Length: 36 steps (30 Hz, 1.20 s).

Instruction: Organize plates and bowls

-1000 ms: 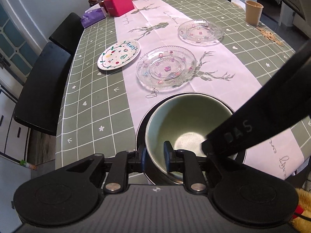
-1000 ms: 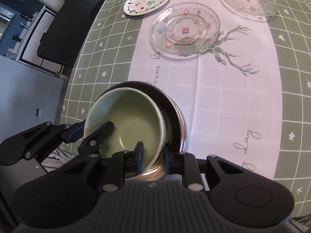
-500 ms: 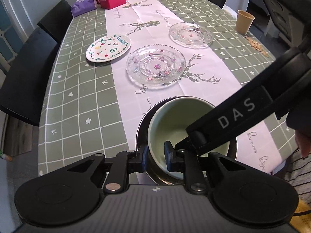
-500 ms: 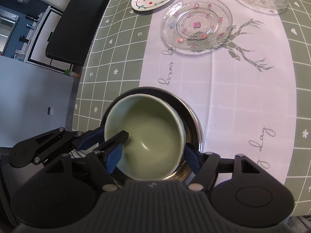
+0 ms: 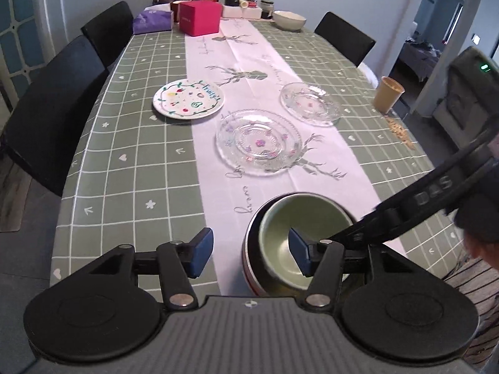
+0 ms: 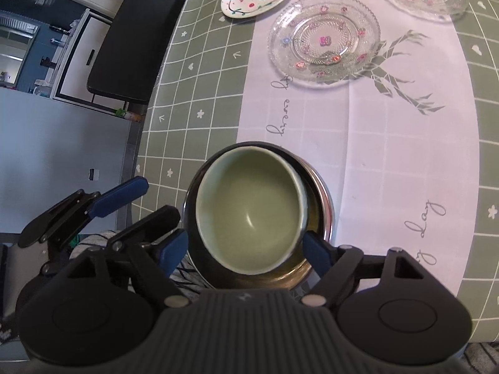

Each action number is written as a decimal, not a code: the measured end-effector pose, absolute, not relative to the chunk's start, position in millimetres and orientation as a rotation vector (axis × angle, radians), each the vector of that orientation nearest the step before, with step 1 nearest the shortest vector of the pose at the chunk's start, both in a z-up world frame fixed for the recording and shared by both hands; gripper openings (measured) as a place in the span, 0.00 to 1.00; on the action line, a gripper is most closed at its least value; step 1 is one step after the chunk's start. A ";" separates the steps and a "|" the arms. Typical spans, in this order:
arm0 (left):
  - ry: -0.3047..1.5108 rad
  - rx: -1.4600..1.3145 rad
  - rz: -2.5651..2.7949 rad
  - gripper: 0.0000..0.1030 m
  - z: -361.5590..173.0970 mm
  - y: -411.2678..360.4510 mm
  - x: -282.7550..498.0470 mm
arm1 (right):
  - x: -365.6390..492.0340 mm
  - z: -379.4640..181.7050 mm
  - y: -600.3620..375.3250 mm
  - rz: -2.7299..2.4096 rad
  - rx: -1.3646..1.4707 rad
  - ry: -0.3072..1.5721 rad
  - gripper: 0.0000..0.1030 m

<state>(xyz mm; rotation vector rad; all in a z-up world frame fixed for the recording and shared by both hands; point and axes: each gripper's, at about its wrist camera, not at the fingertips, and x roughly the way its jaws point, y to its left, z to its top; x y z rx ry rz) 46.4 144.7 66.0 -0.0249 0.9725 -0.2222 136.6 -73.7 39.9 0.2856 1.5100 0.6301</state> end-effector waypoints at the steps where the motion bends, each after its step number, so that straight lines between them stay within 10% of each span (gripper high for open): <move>1: 0.979 -0.014 -0.215 0.64 64.2 143.2 46.5 | 135.1 42.3 -76.4 0.631 0.293 1.500 0.78; 12: 1.012 0.172 -0.205 0.71 45.0 117.6 35.0 | 92.7 67.5 -116.0 0.499 0.225 0.946 0.72; 36: 1.136 0.128 -0.185 0.80 20.5 110.5 59.9 | 86.8 -46.7 -118.1 0.509 0.611 1.277 0.64</move>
